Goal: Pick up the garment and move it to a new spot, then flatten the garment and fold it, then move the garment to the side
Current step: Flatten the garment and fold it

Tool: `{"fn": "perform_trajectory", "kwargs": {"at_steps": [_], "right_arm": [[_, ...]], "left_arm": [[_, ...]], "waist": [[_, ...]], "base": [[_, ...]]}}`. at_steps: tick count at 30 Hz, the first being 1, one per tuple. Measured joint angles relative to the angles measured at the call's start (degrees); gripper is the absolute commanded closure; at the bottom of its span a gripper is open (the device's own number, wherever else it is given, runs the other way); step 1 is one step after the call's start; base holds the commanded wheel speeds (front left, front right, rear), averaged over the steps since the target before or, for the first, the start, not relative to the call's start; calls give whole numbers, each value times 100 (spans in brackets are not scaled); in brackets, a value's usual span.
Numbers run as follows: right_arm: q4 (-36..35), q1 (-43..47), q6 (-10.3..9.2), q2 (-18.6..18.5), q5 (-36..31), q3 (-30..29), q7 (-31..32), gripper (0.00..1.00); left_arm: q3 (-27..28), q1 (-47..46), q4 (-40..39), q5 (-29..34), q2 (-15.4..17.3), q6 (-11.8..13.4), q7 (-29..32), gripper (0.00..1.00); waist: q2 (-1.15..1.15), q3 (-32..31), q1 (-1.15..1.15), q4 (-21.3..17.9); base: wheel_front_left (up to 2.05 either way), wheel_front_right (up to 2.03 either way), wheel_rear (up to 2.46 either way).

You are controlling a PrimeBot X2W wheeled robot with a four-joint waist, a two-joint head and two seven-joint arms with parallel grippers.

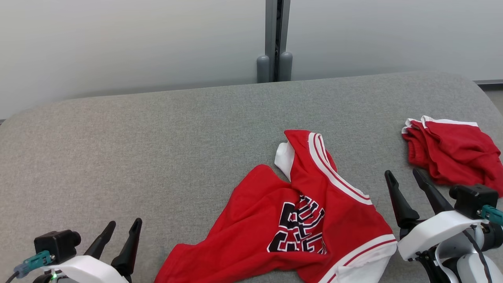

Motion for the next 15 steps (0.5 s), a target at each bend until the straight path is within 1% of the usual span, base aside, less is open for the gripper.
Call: {"fn": "perform_trajectory", "kwargs": {"at_steps": [3, 5, 9, 12, 15], "right_arm": [[11, -29, 0, -1, 0, 40, 0, 0], [19, -61, 0, 2, 0, 125, 5, 0], [99, -338, 0, -7, 110, 411, 55, 0], [364, -776, 0, -87, 256, 683, 157, 0], [778, -1313, 0, -168, 475, 979, 331, 0]], "left_arm": [[1, -37, 31, 135, -148, 77, -246, 0], [-25, -76, 103, 166, -238, 68, -320, 0], [-97, -107, 220, 215, -309, 27, -352, 0], [-171, -227, 279, 260, -376, -21, -350, 0], [-279, -379, 308, 322, -457, -88, -314, 0]], "waist": [[0, -3, 0, -5], [0, -9, 0, -10], [0, -13, 0, -15], [0, 9, 0, 28], [0, 63, 0, 143]], "base": [[0, 0, 0], [0, 0, 0], [0, 0, 0], [0, 0, 0], [0, 0, 0]]}}
